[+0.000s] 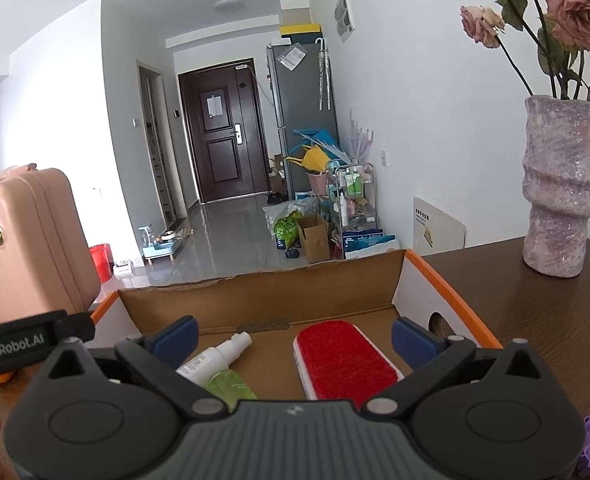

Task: Organize rigid objects
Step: 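Withdraw both tools from the box back over the table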

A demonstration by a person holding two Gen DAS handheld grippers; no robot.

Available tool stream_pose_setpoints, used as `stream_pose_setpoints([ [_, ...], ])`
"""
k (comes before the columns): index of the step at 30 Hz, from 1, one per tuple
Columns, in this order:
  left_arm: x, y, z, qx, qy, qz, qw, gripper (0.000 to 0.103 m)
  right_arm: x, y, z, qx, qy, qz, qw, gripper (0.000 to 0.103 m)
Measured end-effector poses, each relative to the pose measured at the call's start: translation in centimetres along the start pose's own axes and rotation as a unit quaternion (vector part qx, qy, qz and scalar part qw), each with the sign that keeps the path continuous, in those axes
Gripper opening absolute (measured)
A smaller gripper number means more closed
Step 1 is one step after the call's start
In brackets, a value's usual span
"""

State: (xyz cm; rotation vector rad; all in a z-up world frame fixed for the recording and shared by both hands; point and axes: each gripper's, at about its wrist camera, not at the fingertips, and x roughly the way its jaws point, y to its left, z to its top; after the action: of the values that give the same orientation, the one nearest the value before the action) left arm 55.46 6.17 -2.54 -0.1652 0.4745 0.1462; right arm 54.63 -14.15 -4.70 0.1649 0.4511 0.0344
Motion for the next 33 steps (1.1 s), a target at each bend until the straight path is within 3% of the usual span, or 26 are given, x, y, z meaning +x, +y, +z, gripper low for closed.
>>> stream_pose_setpoints([
  [14, -1.9, 0.8, -0.3, -0.009, -0.006, 0.007, 0.9999, 0.103, -2.4, -0.4, -0.5, -0.009, -0.026, 0.012, 1.0, 0.103],
  [33, -7.0, 1.8, -3.4, 0.013, -0.018, -0.003, 0.9997, 0.103, -9.9, -1.3, -3.1, -0.041, -0.092, 0.037, 0.994, 0.103],
])
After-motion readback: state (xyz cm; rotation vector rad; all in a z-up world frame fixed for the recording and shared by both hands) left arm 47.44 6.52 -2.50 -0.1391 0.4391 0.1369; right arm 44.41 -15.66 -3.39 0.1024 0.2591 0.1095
